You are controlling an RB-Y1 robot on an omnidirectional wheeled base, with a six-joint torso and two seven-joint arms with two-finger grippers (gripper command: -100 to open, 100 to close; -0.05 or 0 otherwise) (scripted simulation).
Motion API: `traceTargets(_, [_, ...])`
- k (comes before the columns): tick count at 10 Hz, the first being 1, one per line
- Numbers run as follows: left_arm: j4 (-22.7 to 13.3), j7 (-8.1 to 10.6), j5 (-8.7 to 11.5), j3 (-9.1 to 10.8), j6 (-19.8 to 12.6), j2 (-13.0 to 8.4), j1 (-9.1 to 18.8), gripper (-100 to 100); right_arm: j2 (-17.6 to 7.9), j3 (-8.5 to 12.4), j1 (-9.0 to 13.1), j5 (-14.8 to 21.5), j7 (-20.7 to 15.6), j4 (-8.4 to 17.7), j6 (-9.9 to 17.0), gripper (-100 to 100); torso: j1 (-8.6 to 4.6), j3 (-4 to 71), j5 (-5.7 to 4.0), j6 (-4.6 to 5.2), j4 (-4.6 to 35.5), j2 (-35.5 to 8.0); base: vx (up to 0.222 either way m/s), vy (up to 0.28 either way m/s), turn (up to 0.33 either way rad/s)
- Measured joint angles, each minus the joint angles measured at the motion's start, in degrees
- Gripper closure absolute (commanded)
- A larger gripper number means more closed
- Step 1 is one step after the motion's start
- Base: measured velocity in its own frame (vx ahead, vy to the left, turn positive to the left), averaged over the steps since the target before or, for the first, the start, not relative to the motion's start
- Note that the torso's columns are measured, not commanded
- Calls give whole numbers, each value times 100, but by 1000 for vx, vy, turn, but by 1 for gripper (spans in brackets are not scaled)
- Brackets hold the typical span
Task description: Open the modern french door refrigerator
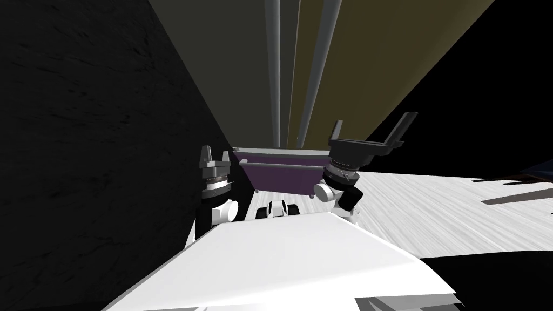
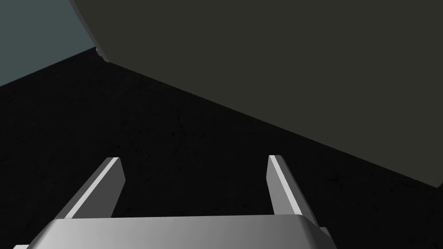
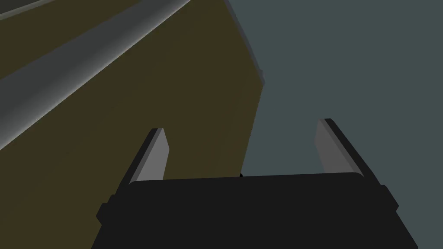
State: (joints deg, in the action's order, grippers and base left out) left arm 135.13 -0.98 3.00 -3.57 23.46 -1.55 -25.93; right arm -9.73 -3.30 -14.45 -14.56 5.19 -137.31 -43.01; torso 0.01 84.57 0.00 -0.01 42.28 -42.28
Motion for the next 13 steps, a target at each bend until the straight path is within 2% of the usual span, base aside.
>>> traceTargets(2, [0,0,0,0,0,0,0,0,-94,22,456,-395,171,-101,-236,-100,3,4,1,1,-2,5,45,22,144])
traceTargets(5, [0,0,0,0,0,0,0,0,-138,-136,984,-761,332,-133,-653,-100,-2,-2,0,0,1,-3,32,13,154])
traceTargets(13, [0,0,0,1,0,0,-1,0,-295,-260,2274,-1891,889,-177,-1529,-100,-4,-2,-1,3,1,-4,26,7,138])
